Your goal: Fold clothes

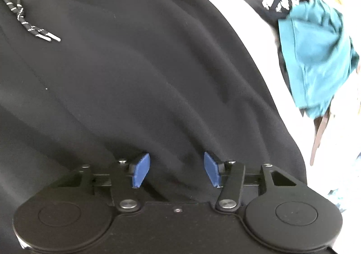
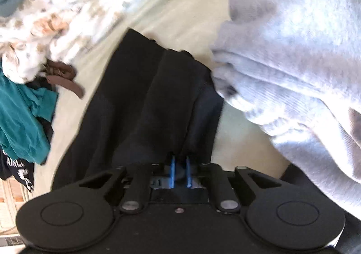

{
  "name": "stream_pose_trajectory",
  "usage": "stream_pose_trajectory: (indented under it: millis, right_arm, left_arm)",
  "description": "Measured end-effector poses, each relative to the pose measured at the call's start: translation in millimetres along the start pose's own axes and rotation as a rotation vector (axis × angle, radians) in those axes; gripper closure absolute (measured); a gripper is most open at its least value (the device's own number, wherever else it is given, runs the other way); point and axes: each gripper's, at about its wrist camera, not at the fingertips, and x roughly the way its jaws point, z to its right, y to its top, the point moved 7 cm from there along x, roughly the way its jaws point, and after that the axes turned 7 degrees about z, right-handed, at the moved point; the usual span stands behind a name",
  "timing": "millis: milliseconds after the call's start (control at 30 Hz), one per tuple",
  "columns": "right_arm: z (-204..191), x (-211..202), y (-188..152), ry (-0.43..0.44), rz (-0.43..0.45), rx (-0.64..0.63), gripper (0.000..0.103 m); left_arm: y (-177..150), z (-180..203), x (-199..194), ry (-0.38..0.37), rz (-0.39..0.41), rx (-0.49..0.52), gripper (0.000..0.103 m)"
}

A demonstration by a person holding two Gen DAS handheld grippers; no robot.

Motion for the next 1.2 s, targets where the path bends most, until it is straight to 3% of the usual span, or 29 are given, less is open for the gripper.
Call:
stream_pose_trajectory:
  millis: [33,67,200,333,400,467,533,600,667,733,867,1000,1033,1067,1200]
  right_arm:
    - [-12,0,0,0.025,0.018,0.000,0.097]
    - [-23,-1,2,0.052,0.036,0.000,0.097]
    - [-66,-20,26,0.153,0.106,-0.003,0.098]
    - [-98,-70,56,0.234,0.196,-0.044,0.098]
    - [-110,-77,58,0.229,0.229,-0.058,0.099]
    - [-100,-68,52,0.162,0.233,-0.057,0.099]
    - [-64,-63,40,0.075,0.209,-0.029,0.099]
    - [-29,-49,27,-0.039,0.190,-0.016,0.099]
    - [-10,-34,16,-0.094,0.165,0.024,0.099]
    - [-9,-20,3,-0.148,0.129,-0.035,0.098]
    - [-20,-4,-11,-0.197,0.084,-0.122,0.093]
    - [-15,-8,-11,-0.240,0.071,-0.132,0.090]
    - [-14,-9,-11,-0.250,0.068,-0.135,0.081]
    - [-13,-10,-11,-0.261,0.063,-0.139,0.063]
    - [-22,-27,-15,-0.287,0.050,-0.207,0.061]
  left_arm:
    - [3,0,0,-0.002,0.000,-0.009,0.074]
    - [6,-1,0,0.007,0.006,-0.015,0.103]
    - [18,-3,-9,-0.011,0.039,-0.052,0.102]
    - [28,0,-13,-0.017,0.032,-0.041,0.102]
    - [31,2,-11,-0.016,0.022,-0.025,0.102]
    - [28,3,-4,-0.005,-0.005,-0.011,0.101]
    - [22,2,3,0.004,-0.041,-0.009,0.093]
    - [10,-3,6,-0.005,-0.072,-0.058,0.066]
    - [-1,-4,7,-0.030,-0.086,-0.092,0.050]
    - [-10,-1,8,-0.038,-0.098,-0.086,0.043]
    - [-16,10,14,0.011,-0.103,0.025,0.043]
    - [-8,12,14,0.049,-0.093,0.060,0.043]
    - [-6,11,13,0.059,-0.088,0.069,0.043]
    - [-2,12,10,0.058,-0.084,0.084,0.043]
    - [34,13,-20,0.045,0.035,0.166,0.040]
